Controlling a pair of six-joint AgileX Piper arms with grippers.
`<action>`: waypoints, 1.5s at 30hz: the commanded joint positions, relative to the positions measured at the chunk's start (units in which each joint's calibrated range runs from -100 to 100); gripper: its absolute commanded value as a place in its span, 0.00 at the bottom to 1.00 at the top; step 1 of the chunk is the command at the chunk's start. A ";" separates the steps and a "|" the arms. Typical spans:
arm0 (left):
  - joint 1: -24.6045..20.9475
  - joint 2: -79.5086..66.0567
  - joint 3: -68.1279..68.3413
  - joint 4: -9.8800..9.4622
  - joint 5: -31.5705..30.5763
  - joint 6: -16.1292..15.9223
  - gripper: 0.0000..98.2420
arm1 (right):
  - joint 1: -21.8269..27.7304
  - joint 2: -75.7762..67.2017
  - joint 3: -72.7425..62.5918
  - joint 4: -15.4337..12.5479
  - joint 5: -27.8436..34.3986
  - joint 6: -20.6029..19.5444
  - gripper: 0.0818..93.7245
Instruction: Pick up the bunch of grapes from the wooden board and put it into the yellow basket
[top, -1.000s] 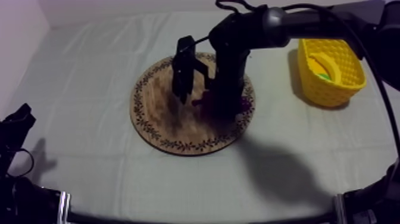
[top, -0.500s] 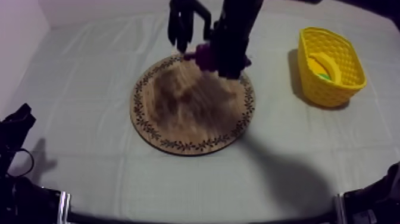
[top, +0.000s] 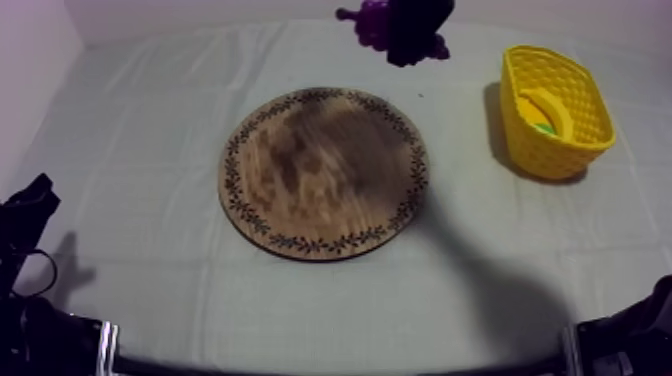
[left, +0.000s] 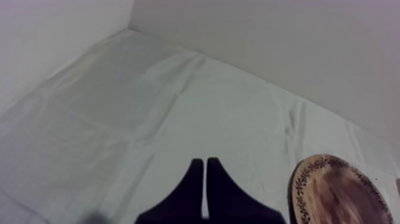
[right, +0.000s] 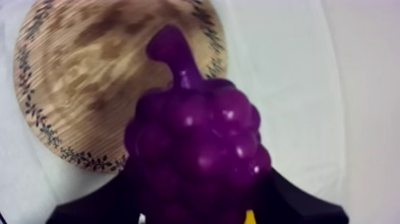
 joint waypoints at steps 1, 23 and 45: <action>-0.01 0.03 0.04 0.01 0.03 0.01 0.00 | 1.58 -0.39 0.63 0.13 -0.02 -2.86 0.37; -0.01 0.03 0.04 0.01 0.03 0.01 0.00 | 20.68 -3.59 10.97 0.15 -0.17 -9.87 0.39; -0.01 0.03 0.04 0.01 0.03 0.01 0.00 | 25.51 7.09 9.59 -0.75 -0.71 -10.12 0.42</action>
